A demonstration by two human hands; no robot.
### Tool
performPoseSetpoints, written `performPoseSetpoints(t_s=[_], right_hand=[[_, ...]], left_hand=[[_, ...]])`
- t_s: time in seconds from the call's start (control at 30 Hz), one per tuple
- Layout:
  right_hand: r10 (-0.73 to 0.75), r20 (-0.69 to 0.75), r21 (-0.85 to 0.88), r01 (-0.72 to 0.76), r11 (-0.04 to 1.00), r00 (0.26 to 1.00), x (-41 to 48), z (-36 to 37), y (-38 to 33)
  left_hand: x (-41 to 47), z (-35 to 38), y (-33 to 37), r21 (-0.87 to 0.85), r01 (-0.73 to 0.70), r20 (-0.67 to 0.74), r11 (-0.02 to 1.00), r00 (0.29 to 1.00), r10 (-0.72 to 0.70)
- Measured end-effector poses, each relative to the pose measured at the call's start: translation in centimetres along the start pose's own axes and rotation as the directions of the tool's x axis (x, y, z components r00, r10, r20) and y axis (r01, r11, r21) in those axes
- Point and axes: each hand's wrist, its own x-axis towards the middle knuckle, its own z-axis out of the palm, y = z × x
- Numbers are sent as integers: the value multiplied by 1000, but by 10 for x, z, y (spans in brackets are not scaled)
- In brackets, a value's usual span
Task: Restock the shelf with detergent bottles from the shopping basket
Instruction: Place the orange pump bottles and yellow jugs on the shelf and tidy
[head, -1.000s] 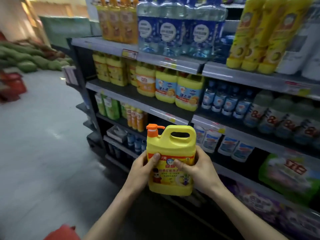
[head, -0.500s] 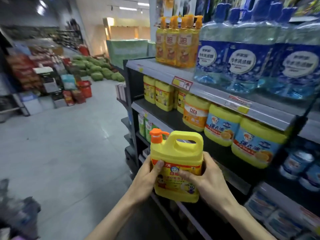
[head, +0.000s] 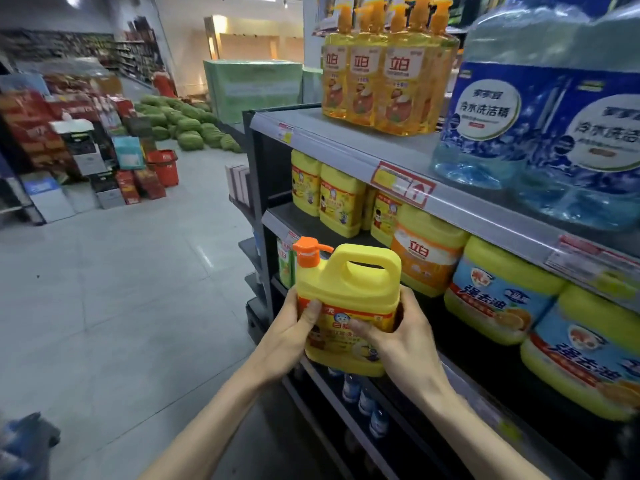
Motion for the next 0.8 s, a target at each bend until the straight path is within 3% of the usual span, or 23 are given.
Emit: performPoseSetpoints(t_s=[0.23,0.5,0.6,0.8], right_hand=[[79,-162,-93,-95,991,984,79,53,5],[168,-367,-364,-307,879,915,134,101,10],[213,-447,-364,-394,844,869,146,110,15],[67,-620,-296,-313,903,781,176,117,30]], left_hand=[[107,-60,-19,21,-47,174,999,984,42],[206,-108,-31,59,-186,420,981,896,145],[237,-111,-34,98,-207,490,973,861,134],[280,-99,-32,99,-303,540,948,817,205]])
